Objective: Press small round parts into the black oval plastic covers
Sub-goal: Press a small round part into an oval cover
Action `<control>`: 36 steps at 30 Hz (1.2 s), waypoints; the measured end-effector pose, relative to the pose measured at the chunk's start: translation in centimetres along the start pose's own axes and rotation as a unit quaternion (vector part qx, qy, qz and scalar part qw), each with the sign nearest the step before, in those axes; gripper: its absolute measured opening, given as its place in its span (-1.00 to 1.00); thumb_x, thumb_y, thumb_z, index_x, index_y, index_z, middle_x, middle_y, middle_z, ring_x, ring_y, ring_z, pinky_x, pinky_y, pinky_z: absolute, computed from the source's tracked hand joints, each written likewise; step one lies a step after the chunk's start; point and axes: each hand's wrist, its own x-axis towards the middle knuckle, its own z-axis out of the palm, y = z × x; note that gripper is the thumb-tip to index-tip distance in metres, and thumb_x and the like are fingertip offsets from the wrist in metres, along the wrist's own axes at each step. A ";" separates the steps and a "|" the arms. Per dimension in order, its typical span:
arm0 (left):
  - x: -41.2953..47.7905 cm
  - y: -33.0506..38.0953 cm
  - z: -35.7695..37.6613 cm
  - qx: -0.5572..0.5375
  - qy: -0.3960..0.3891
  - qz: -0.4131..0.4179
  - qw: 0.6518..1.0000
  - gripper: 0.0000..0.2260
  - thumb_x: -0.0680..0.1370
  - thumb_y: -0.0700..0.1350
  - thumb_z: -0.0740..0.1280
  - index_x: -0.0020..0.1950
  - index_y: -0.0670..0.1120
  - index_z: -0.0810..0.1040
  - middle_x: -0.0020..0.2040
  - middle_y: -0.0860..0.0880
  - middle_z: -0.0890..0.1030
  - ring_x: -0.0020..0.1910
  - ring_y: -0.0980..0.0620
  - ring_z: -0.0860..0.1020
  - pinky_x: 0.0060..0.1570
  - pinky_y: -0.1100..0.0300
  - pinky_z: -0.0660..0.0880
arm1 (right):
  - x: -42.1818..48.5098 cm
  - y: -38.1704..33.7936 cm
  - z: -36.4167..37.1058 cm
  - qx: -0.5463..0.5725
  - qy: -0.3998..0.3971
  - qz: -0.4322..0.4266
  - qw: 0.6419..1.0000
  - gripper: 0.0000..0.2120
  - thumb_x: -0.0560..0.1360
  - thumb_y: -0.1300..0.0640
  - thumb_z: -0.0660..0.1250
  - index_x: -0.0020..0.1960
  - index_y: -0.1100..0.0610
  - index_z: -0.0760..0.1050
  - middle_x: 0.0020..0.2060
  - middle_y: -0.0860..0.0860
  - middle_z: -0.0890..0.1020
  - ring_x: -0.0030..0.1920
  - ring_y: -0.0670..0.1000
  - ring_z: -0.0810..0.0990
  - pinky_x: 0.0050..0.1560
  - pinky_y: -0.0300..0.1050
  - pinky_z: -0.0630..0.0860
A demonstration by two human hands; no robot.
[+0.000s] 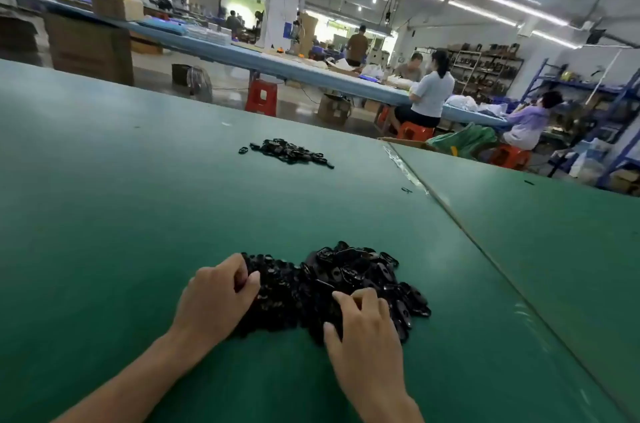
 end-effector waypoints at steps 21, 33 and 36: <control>0.0 1.1 -1.0 -0.200 -0.020 0.035 0.979 -0.73 0.41 0.20 0.40 -0.08 0.05 0.49 -0.44 0.13 0.42 -0.50 0.16 0.34 -0.42 0.41 0.27 | 3.6 -5.3 3.8 0.505 0.095 0.015 0.858 -0.82 0.61 0.15 0.31 -0.03 -0.09 0.63 -0.28 -0.16 0.66 -0.30 -0.14 0.57 -0.22 -0.26 0.45; 0.4 1.1 -0.6 -0.298 -0.133 -0.045 0.944 -0.86 0.48 -0.26 0.50 -0.09 -0.02 0.69 -0.25 0.02 0.71 -0.31 0.11 0.65 -0.26 0.30 0.55 | 3.6 -4.4 4.2 0.486 0.116 0.017 0.866 -0.84 0.58 0.09 0.34 -0.03 -0.16 0.63 -0.35 -0.09 0.67 -0.49 -0.10 0.58 -0.38 -0.31 0.49; 0.7 0.8 -0.5 -0.302 -0.095 -0.063 0.947 -0.87 0.51 -0.26 0.47 -0.09 -0.02 0.68 -0.23 -0.01 0.71 -0.26 -0.05 0.67 -0.21 0.15 0.61 | 3.4 -4.3 4.1 0.365 0.159 -0.038 0.916 -0.80 0.55 0.09 0.39 0.16 0.03 0.64 -0.15 -0.16 0.65 -0.19 -0.18 0.60 -0.10 -0.48 0.44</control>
